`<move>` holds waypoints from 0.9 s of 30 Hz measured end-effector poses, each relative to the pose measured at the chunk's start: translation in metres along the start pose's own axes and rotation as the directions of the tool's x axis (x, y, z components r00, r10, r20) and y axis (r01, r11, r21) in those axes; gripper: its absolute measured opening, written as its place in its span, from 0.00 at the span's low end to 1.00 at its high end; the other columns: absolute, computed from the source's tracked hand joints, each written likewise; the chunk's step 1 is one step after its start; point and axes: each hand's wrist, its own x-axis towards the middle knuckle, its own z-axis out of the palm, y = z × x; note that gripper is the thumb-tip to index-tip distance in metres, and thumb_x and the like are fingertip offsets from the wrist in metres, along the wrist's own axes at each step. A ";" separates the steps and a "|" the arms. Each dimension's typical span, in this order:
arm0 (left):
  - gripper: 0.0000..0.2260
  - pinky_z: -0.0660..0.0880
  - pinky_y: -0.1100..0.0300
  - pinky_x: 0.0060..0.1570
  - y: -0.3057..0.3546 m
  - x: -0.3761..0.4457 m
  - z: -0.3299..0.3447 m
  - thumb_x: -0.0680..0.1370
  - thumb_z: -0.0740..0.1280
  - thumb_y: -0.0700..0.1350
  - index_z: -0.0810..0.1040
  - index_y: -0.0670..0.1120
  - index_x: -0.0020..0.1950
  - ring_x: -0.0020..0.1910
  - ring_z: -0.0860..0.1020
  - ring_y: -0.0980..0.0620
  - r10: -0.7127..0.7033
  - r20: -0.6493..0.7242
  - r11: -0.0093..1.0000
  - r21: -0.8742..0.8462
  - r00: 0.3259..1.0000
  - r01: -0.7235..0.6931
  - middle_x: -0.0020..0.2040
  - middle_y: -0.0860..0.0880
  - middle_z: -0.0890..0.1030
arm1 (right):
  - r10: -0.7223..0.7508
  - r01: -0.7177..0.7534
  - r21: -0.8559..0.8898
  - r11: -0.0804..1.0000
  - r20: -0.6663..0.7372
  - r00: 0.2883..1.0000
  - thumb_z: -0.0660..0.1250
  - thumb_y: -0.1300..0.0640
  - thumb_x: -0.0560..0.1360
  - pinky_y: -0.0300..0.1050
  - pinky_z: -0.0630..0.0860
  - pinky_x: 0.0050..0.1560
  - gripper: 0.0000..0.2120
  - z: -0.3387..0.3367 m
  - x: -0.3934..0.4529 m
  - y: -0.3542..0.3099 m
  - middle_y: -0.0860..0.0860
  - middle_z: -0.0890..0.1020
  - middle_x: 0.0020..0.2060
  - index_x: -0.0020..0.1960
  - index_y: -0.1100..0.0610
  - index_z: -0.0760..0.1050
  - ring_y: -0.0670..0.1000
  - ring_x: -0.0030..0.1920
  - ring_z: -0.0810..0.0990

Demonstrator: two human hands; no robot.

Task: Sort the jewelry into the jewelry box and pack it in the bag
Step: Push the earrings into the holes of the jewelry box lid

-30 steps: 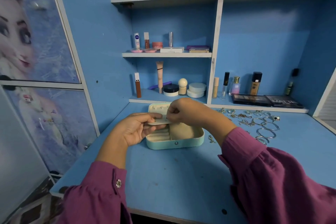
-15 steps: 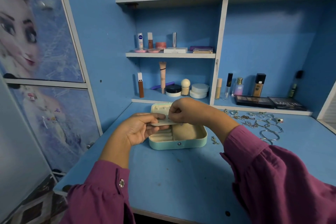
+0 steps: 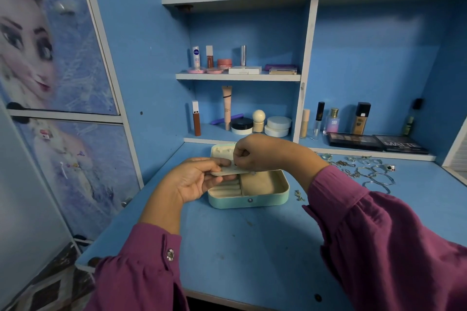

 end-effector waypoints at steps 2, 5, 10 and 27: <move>0.10 0.78 0.67 0.28 0.000 0.000 0.000 0.77 0.58 0.29 0.78 0.34 0.51 0.40 0.84 0.45 0.001 0.000 1.000 0.002 1.000 -0.001 0.42 0.40 0.84 | 0.005 -0.005 -0.017 1.000 0.010 1.000 0.60 0.57 0.76 0.47 0.69 0.40 0.12 -0.001 0.001 -0.001 0.60 0.76 0.40 0.48 0.65 0.77 0.51 0.39 0.69; 0.10 0.78 0.67 0.27 0.000 0.001 -0.001 0.77 0.58 0.29 0.79 0.34 0.51 0.41 0.84 0.44 0.004 -0.002 1.000 0.004 1.000 -0.004 0.43 0.40 0.84 | 0.002 -0.001 -0.024 1.000 0.036 0.999 0.61 0.57 0.76 0.46 0.67 0.41 0.11 -0.003 0.002 0.000 0.62 0.78 0.45 0.49 0.64 0.77 0.51 0.39 0.69; 0.10 0.78 0.67 0.28 -0.001 0.002 -0.002 0.77 0.58 0.29 0.79 0.34 0.52 0.41 0.84 0.43 0.008 -0.001 1.000 0.007 1.000 -0.008 0.44 0.39 0.84 | -0.019 0.022 -0.034 0.999 0.078 0.997 0.62 0.57 0.76 0.48 0.70 0.43 0.09 -0.007 0.000 0.000 0.56 0.79 0.42 0.47 0.60 0.78 0.51 0.40 0.71; 0.11 0.78 0.68 0.28 -0.002 0.003 -0.001 0.77 0.58 0.31 0.79 0.35 0.53 0.40 0.85 0.46 0.029 0.017 1.000 -0.001 0.999 -0.029 0.44 0.40 0.84 | -0.044 0.053 0.111 0.992 -0.078 0.996 0.65 0.50 0.77 0.39 0.71 0.43 0.08 0.005 -0.014 0.005 0.41 0.77 0.39 0.54 0.50 0.79 0.45 0.43 0.75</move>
